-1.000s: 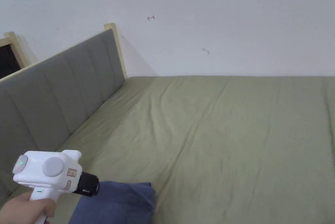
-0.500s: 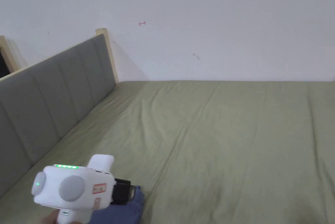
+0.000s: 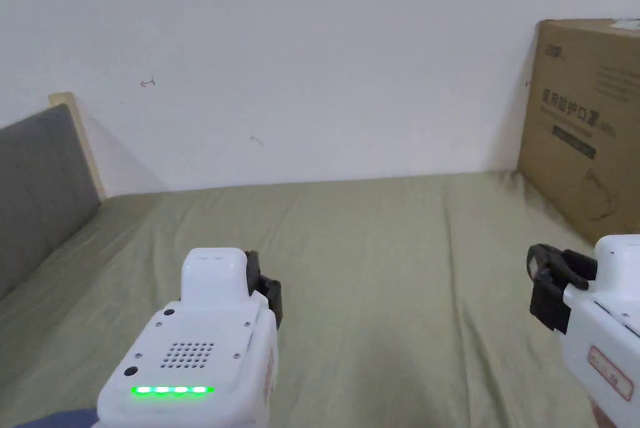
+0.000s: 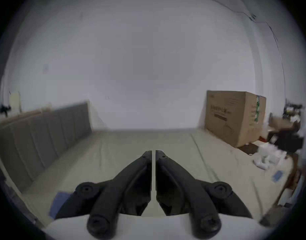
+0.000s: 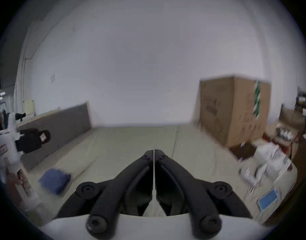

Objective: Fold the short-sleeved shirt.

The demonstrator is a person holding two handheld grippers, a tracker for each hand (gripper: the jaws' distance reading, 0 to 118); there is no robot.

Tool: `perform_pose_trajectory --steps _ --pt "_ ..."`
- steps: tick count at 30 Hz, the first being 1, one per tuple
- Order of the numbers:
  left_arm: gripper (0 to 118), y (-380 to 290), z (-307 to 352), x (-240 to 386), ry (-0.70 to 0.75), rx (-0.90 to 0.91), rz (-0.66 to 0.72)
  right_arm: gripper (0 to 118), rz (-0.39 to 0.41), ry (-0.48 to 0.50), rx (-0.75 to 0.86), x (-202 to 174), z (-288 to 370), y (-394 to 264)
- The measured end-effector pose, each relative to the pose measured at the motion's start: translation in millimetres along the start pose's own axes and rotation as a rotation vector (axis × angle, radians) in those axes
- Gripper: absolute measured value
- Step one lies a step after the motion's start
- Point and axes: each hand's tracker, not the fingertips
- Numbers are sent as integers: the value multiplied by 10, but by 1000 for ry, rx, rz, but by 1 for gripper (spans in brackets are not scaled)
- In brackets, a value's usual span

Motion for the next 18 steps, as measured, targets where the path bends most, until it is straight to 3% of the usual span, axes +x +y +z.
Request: perform_pose_trajectory --steps 4,5,6,7,8,9,11,12,14,18 --pt "4 77 245 163 27 125 9 0 -54 -34 105 -28 117 88" --pt "4 103 286 183 29 125 20 9 -49 -29 101 -30 122 105" --pt "5 135 291 184 22 124 33 30 -38 -33 98 -42 118 131" --pt "9 162 308 196 23 121 37 63 -31 -39 97 -55 107 154" --pt "26 185 319 217 35 119 39 99 -27 -44 93 -57 100 177" --pt "48 205 326 225 49 116 35 112 -31 -47 100 -56 113 191" --pt "106 258 288 196 44 109 42 118 -21 -48 114 -88 146 235" --pt "117 275 282 187 37 95 50 118 -14 -45 129 -100 179 266" --pt "118 292 306 171 38 91 64 118 23 -60 126 -123 220 308" --pt "118 330 370 133 17 74 89 118 12 -55 117 -129 309 321"
